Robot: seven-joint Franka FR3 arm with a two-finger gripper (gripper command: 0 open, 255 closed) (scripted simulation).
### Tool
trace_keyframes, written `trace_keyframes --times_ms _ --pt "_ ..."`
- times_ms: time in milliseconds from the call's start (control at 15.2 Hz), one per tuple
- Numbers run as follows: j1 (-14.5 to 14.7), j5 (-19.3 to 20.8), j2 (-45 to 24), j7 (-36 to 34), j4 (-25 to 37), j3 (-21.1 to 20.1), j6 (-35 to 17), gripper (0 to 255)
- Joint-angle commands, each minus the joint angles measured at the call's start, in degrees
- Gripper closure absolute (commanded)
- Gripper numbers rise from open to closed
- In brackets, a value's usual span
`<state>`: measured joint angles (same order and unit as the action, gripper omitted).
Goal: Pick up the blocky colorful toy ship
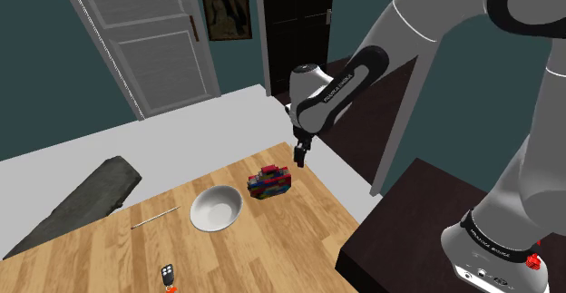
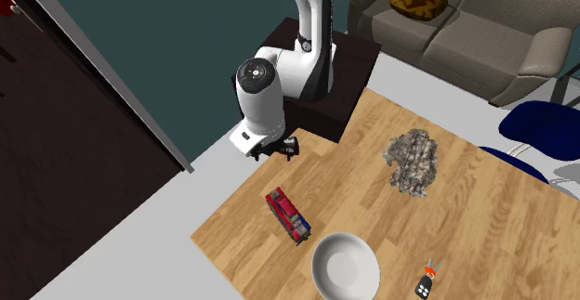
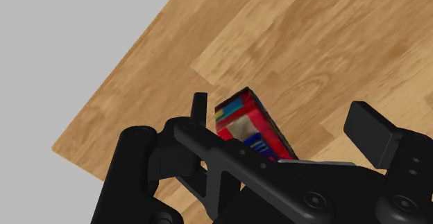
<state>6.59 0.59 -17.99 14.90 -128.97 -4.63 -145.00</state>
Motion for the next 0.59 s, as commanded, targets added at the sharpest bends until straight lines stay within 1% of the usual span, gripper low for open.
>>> trace_keyframes --times_ms 0,396,528 --pt "0.5 1.2 -4.7 0.4 3.3 0.1 -1.7 0" --pt "2.8 4.3 -18.1 1.3 14.4 0.6 -4.6 0" --pt "3.0 4.5 -19.5 1.3 15.3 0.7 -5.1 0"
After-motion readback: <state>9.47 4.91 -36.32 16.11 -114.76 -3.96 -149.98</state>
